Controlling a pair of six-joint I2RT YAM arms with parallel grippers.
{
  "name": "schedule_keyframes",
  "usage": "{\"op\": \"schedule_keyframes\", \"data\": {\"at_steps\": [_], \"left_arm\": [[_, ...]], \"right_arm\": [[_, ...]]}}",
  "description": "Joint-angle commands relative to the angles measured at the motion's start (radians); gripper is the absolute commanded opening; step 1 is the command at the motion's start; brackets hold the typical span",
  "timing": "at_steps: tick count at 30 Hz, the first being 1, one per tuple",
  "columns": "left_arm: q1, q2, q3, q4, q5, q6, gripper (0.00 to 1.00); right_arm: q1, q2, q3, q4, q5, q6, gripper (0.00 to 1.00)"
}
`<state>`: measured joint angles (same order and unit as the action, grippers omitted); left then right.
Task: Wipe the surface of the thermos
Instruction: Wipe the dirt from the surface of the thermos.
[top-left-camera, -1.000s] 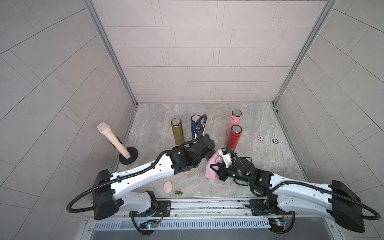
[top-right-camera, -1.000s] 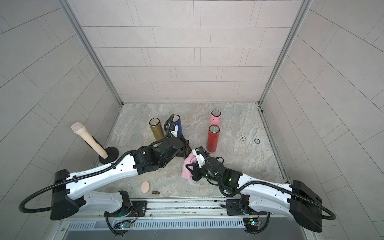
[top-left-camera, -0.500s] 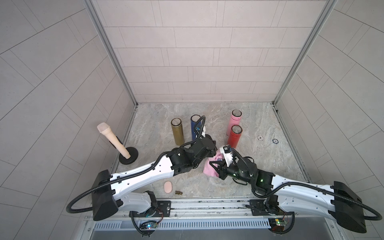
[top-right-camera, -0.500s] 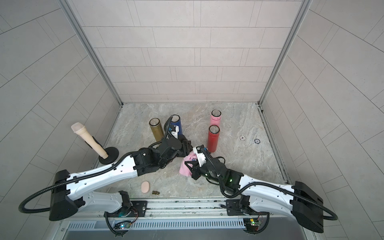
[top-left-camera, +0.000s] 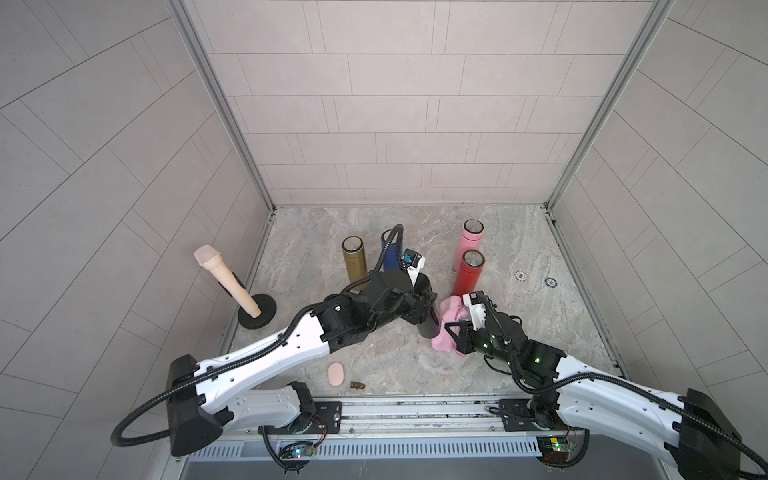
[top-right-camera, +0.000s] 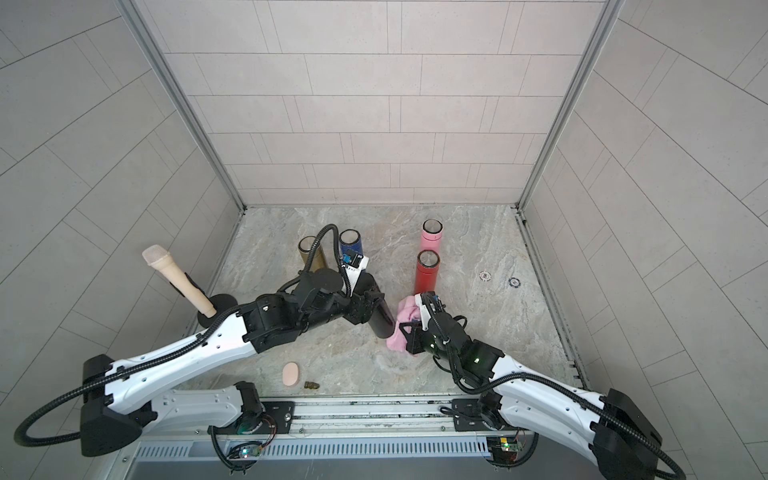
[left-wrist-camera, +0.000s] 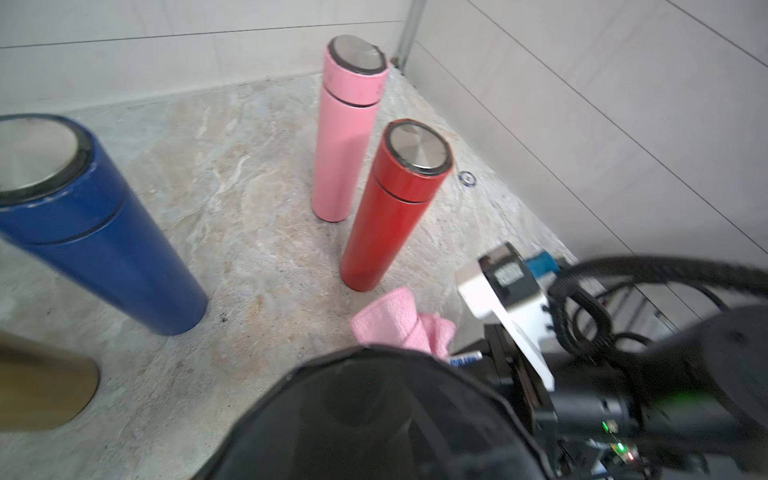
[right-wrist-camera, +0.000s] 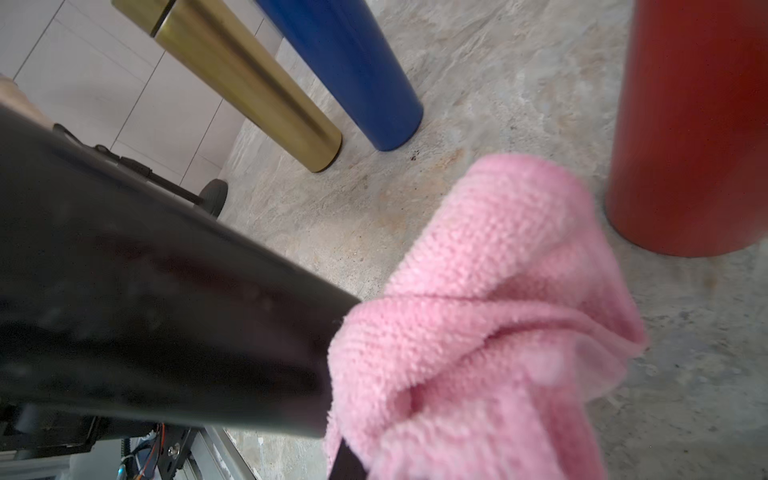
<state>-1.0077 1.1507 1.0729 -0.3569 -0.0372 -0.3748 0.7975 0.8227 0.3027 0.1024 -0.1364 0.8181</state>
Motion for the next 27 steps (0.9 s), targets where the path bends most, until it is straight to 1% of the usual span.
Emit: {"op": "schedule_keyframes", "data": {"at_steps": [1,3,6,9,12,21,24,27], "left_arm": [[0.020,-0.075,0.010,0.053,0.241,0.173,0.00],[0.021,-0.087,0.006,0.035,0.335,0.243,0.00],[0.020,-0.094,-0.016,0.026,0.395,0.303,0.00],[0.022,-0.089,-0.058,0.067,0.418,0.325,0.00],[0.022,-0.077,-0.087,0.093,0.437,0.334,0.00],[0.022,-0.033,-0.131,0.172,0.471,0.317,0.00],[0.021,-0.027,-0.129,0.170,0.464,0.318,0.00],[0.022,-0.047,-0.137,0.183,0.396,0.313,0.00]], "right_arm": [[-0.048,-0.001,0.000,0.029,-0.112,0.043,0.00],[-0.061,0.004,0.002,0.061,-0.144,0.053,0.00],[-0.069,0.015,0.024,0.117,-0.215,0.071,0.00],[-0.072,0.021,0.070,0.144,-0.284,0.096,0.00],[-0.073,-0.007,0.115,0.148,-0.324,0.111,0.00],[-0.082,-0.097,0.245,0.120,-0.343,0.137,0.00],[-0.083,-0.102,0.228,0.141,-0.347,0.157,0.00],[-0.075,-0.091,0.171,0.145,-0.348,0.177,0.00]]}}
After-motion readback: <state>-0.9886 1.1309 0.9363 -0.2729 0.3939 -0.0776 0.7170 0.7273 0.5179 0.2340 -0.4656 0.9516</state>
